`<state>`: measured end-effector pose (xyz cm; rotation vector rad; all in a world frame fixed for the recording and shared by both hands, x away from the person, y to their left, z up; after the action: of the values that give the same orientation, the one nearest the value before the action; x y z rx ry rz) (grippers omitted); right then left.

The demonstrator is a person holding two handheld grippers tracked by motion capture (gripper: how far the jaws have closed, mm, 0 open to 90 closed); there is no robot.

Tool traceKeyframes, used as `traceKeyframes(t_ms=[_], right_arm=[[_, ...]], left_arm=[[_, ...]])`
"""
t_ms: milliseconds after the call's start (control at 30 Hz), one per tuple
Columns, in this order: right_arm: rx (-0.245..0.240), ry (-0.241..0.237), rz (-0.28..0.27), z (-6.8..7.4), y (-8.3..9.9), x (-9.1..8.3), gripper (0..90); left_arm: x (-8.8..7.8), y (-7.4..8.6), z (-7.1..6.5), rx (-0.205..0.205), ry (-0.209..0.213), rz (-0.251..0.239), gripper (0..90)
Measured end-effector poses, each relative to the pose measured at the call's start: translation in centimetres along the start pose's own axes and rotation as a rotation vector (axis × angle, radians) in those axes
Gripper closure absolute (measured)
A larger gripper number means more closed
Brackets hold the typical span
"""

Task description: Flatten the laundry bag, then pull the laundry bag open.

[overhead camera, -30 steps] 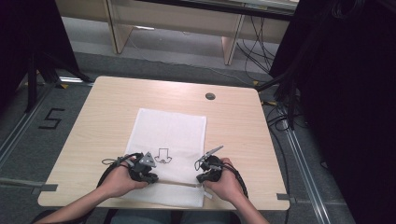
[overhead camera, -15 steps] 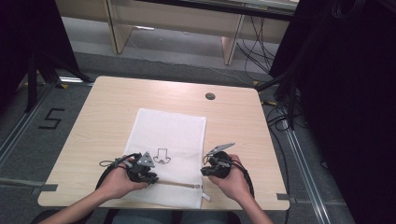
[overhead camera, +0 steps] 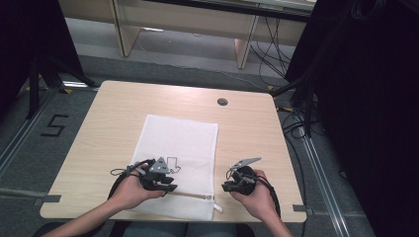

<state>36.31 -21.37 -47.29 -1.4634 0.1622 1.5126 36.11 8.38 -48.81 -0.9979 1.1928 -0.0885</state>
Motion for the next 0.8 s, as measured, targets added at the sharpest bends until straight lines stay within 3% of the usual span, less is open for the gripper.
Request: traceKeyframes(t_ms=[33,67,100,133,200,233,267,333,367,400,467,533,567,633,800], right_arm=[[0.005,0.001,-0.001,0.0,0.1,0.0,80.6],[0.025,0.000,0.001,0.1,0.2,0.0,80.8],[0.016,-0.002,-0.001,0.1,0.2,-0.1,81.0],[0.038,-0.006,0.006,0.2,0.2,-0.2,81.3],[0.011,-0.007,-0.005,0.1,0.1,-0.2,82.6],[0.042,-0.014,0.003,0.4,0.0,-0.2,84.2],[0.022,-0.016,-0.001,0.3,-0.1,-0.2,85.6],[0.046,-0.035,0.017,0.7,-0.2,-0.1,89.6],[0.025,-0.045,0.018,0.6,-0.3,0.1,90.0],[0.058,-0.043,0.039,0.9,-0.3,0.1,90.0],[0.038,-0.059,0.032,0.9,-0.4,0.3,90.0],[0.078,-0.067,0.070,1.1,-0.5,0.5,90.0],[0.093,-0.075,0.076,1.2,-0.5,0.6,90.0],[0.089,-0.092,0.078,1.1,-0.5,0.8,90.0],[0.146,-0.100,0.084,1.1,-0.6,1.0,90.0]], left_arm=[[0.1,0.0,-0.1,-0.011,-0.002,0.001,68.2],[0.0,-0.1,-0.1,0.016,-0.001,0.005,68.2],[0.1,-0.1,-0.1,0.009,-0.002,0.003,68.2],[0.1,0.0,-0.2,0.003,-0.003,-0.003,68.2],[0.1,0.0,-0.1,0.010,-0.007,-0.004,68.3],[0.1,0.1,-0.2,-0.007,-0.007,-0.005,68.3],[0.0,0.1,-0.2,0.005,-0.009,-0.005,68.3],[0.0,0.1,-0.3,0.005,-0.008,-0.010,68.6],[0.1,0.1,-0.3,-0.001,-0.006,-0.005,68.6],[0.1,0.1,-0.4,0.010,-0.006,0.000,68.9],[0.2,0.2,-0.5,0.004,-0.002,-0.002,69.5],[0.3,0.2,-0.6,0.030,0.012,0.031,69.8],[0.3,0.1,-0.5,0.062,0.015,0.049,70.1],[0.4,-0.1,-0.6,0.069,0.018,0.058,70.7],[0.8,-0.6,-0.9,0.091,0.026,0.057,72.7]])
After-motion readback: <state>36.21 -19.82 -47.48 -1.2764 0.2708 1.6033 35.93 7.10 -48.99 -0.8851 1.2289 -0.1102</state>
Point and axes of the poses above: each handheld gripper's, and its own axes: x roughly forward along the jaws, y roughly out of its underside, z roughly to its left, the point moved 1 cm from there along x, roughly forward along the jaws, and after that the axes turned 8 degrees about -y, right-handed, at the moved point
